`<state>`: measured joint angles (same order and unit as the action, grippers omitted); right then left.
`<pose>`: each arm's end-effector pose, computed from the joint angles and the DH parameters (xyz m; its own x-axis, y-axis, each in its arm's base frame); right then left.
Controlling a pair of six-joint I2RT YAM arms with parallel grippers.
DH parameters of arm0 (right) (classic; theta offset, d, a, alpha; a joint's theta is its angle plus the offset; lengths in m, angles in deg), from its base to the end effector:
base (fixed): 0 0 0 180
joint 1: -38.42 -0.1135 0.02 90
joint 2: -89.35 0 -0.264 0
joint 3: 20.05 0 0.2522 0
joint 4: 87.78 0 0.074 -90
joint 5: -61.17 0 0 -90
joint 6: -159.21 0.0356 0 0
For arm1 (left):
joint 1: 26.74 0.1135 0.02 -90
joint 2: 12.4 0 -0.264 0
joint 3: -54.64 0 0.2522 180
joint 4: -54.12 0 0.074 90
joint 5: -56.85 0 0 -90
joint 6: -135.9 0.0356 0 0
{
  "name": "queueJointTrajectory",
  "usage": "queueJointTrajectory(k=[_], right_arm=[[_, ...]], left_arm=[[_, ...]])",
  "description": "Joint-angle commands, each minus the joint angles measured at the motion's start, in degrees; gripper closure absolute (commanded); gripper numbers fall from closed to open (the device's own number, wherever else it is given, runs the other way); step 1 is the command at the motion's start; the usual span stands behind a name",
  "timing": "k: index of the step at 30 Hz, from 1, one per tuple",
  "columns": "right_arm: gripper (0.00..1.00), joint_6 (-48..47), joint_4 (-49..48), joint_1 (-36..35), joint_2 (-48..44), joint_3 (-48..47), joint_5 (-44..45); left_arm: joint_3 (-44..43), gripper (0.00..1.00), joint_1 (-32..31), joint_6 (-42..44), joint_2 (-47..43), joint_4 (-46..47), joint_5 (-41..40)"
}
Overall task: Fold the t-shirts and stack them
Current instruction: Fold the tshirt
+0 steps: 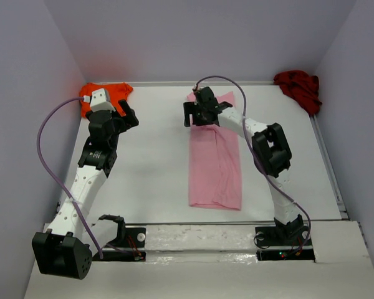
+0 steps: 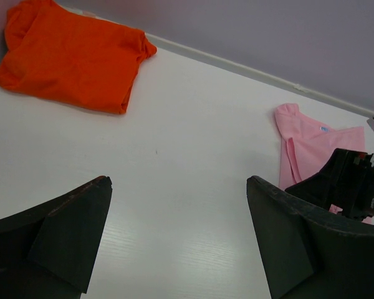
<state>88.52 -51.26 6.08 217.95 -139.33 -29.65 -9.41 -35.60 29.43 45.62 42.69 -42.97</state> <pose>0.4306 0.2732 0.2004 -0.7517 -0.0846 -0.6541 -0.3123 0.9191 0.2401 0.2377 -0.0309 0.3537 -0.0846 -0.2695 -0.9593 -0.0417 0.9628 -0.2669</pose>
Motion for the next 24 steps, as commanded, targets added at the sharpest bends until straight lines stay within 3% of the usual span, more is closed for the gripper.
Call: queueJointTrajectory(k=[1, 13, 24], right_arm=[[0.18, -2.3, 2.5, 1.6, -4.8, -6.9, 2.8], [0.19, 0.7, 9.4, 10.7, 8.9, -22.1, 3.6], [0.2, 2.2, 5.2, 10.7, 5.9, -9.7, 2.2]], left_arm=[[-1.6, 0.01, 0.4, -0.4, -0.9, 2.5, 0.9], [-1.7, 0.01, 0.4, -0.7, -1.1, 2.5, 2.1], [-2.3, 0.01, 1.0, -1.1, -0.6, 2.6, 3.1]])
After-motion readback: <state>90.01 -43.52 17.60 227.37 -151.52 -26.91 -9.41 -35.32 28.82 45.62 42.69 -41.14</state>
